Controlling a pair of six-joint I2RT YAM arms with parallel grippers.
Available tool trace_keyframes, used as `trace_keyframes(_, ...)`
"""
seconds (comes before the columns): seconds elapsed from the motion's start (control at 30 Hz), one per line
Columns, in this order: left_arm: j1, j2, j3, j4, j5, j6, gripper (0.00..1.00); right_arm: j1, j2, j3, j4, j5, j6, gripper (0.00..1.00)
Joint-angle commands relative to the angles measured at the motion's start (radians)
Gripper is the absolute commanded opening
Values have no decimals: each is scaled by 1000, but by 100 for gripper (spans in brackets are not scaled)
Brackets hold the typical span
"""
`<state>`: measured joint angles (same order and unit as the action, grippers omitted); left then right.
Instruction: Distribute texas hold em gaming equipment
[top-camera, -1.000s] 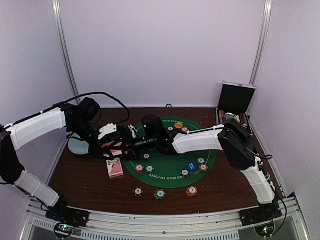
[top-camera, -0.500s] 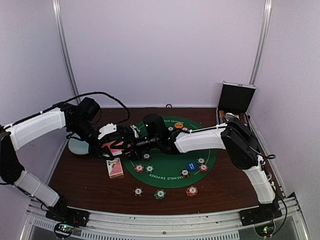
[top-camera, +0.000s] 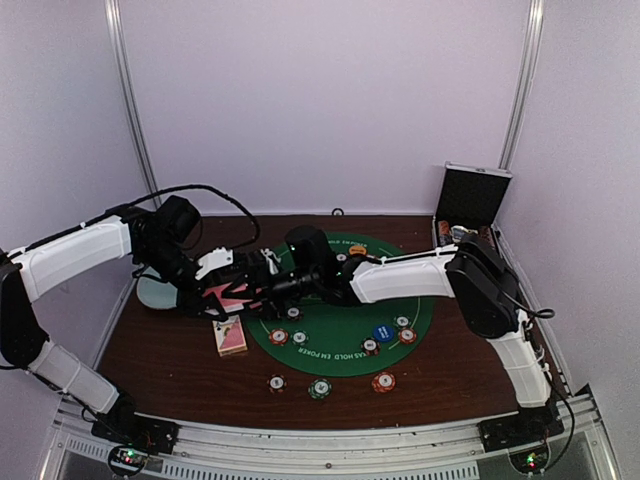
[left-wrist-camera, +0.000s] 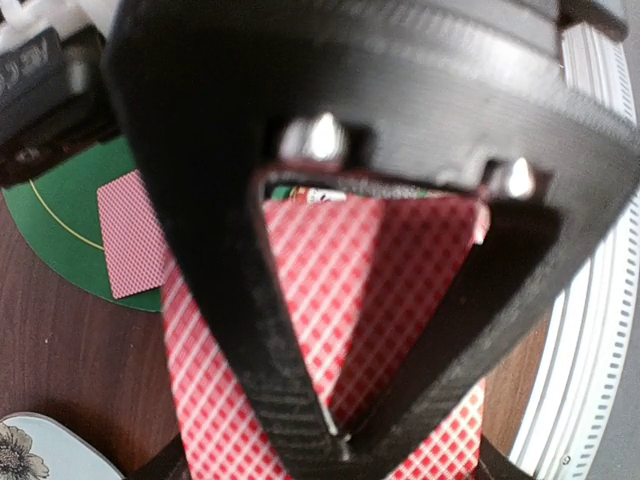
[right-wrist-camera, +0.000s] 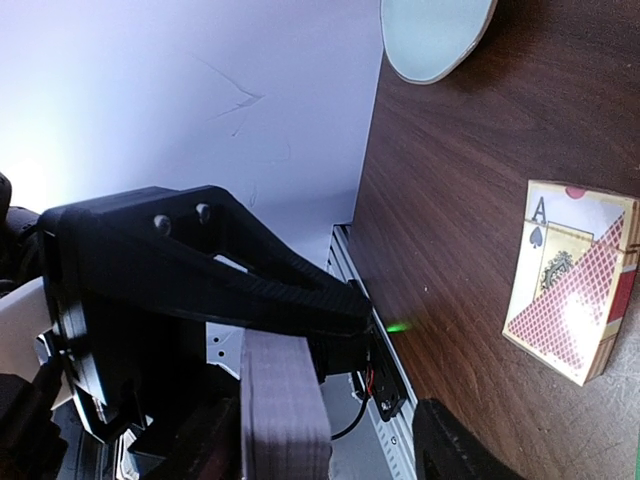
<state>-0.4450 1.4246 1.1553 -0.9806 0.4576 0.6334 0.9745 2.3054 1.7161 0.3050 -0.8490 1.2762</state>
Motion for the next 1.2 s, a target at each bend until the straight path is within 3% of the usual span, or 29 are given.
trace_keyframes(0.0, 5, -36, 6, 11, 20, 11, 21, -17, -65, -11, -122, 24, -74, 57)
trace_keyframes(0.3, 5, -38, 0, 10, 22, 14, 20, -20, -109, -57, -135, 19, -88, 48)
trace_keyframes(0.77, 5, -42, -11, 11, 13, 18, 20, -39, -203, -120, -78, 14, -57, 50)
trace_keyframes(1.17, 5, -45, -17, 10, 8, 20, 20, -43, -233, -157, -99, 10, -54, 24)
